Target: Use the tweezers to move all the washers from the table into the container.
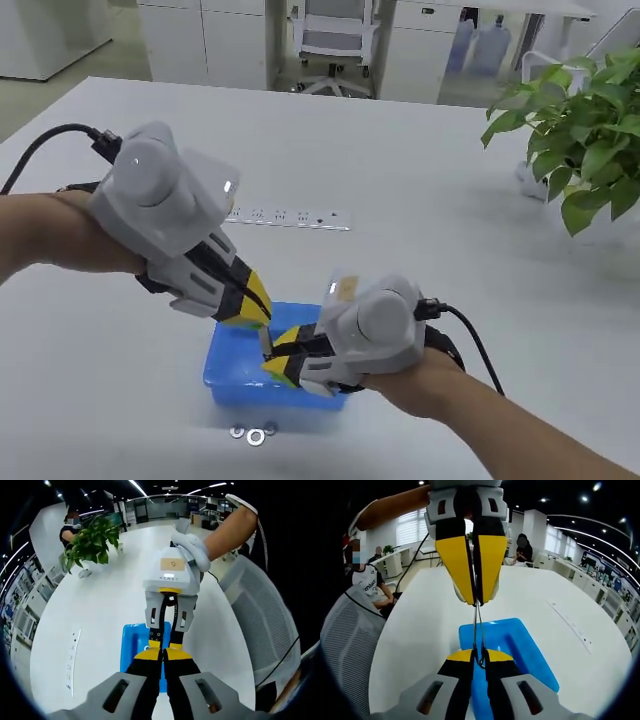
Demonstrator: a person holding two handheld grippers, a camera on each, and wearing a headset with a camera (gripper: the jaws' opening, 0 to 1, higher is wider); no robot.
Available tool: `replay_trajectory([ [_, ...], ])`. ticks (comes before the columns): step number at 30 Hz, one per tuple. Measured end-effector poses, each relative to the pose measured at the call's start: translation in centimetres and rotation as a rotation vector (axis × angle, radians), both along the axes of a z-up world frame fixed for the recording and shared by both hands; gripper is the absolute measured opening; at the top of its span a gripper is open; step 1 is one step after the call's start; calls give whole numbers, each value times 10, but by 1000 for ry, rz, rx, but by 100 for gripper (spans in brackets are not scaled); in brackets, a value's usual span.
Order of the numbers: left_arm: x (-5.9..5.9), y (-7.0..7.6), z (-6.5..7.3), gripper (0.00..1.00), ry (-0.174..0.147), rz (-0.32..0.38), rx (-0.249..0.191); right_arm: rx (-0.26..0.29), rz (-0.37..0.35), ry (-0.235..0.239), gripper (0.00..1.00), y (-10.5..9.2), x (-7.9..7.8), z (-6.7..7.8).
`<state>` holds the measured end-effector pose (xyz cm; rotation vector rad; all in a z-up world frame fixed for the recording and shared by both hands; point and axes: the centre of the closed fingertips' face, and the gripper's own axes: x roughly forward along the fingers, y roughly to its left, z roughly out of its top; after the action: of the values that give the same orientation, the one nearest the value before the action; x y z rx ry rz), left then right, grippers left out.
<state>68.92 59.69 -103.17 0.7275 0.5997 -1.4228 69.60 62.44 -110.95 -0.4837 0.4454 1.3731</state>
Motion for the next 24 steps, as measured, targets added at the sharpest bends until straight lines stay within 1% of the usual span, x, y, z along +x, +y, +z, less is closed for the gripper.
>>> replay_trajectory([
  [9, 12, 0, -13, 5, 16, 5, 2, -21, 7, 30, 10, 0, 10, -14],
  [11, 14, -1, -16, 5, 20, 6, 1, -26, 12, 39, 10, 0, 12, -17],
  [12, 14, 0, -18, 5, 21, 7, 2, -34, 20, 52, 10, 0, 12, -20],
  [14, 16, -1, -21, 5, 23, 10, 1, -56, 34, 38, 10, -1, 15, -23],
  [15, 17, -1, -22, 5, 24, 13, -2, -58, 35, 40, 10, -1, 16, -24],
  [16, 18, -1, -24, 5, 27, 16, -4, -59, 36, 56, 10, -1, 17, -26],
  [17, 19, -1, -25, 5, 27, 17, -3, -61, 37, 60, 10, -1, 18, -28],
  [19, 21, -1, -29, 5, 25, 18, 2, -74, 45, 58, 10, -1, 19, -32],
  [24, 25, -1, -34, 5, 29, 26, 3, -82, 48, 69, 10, 0, 24, -38],
])
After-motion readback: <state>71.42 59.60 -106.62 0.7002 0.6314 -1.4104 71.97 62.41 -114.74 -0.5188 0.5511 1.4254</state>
